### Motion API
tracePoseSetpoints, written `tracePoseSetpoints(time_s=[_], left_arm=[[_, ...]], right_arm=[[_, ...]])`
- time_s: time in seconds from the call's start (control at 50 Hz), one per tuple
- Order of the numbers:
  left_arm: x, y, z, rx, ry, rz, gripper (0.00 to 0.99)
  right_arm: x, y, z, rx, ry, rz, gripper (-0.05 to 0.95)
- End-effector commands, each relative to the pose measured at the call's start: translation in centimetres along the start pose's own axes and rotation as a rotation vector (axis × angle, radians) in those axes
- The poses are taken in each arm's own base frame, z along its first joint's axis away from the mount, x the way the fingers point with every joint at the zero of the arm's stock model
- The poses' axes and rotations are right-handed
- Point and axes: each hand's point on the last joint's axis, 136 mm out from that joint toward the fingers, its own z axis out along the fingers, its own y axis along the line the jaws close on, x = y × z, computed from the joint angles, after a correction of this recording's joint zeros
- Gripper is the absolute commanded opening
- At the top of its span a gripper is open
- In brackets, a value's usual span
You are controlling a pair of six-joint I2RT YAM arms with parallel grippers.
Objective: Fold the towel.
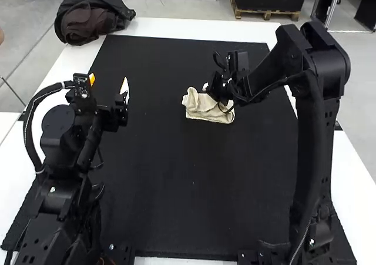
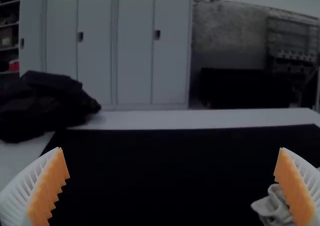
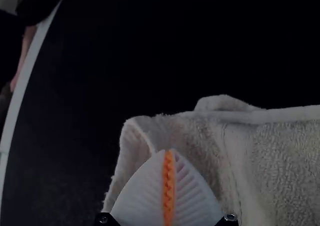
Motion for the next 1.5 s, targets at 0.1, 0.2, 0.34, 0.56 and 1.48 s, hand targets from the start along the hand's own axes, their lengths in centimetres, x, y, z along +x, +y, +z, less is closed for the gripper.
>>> tracePoseSetpoints(time_s=[0.1,0.2,0.34,0.56,1.48], left_arm=[[-0.4,0.2,-0.2,-0.012,-0.024,0.013,0.969],[-0.4,0.2,-0.2,-0.012,-0.023,0.013,0.969],[-0.4,0.2,-0.2,-0.010,-0.023,0.013,0.969],[-0.4,0.2,-0.2,-0.012,-0.023,0.013,0.969],[-0.3,0.1,-0.2,-0.006,-0.021,0.012,0.969]], right_arm=[[1.9,-0.1,0.8,-0.009,0.032,-0.009,-0.01],[2.1,0.0,0.9,-0.010,0.035,-0.010,0.00],[2.4,0.1,1.1,-0.012,0.041,-0.012,-0.01],[2.8,-0.2,1.4,-0.009,0.047,-0.010,-0.01],[4.3,1.8,3.5,-0.045,0.074,-0.021,-0.01]])
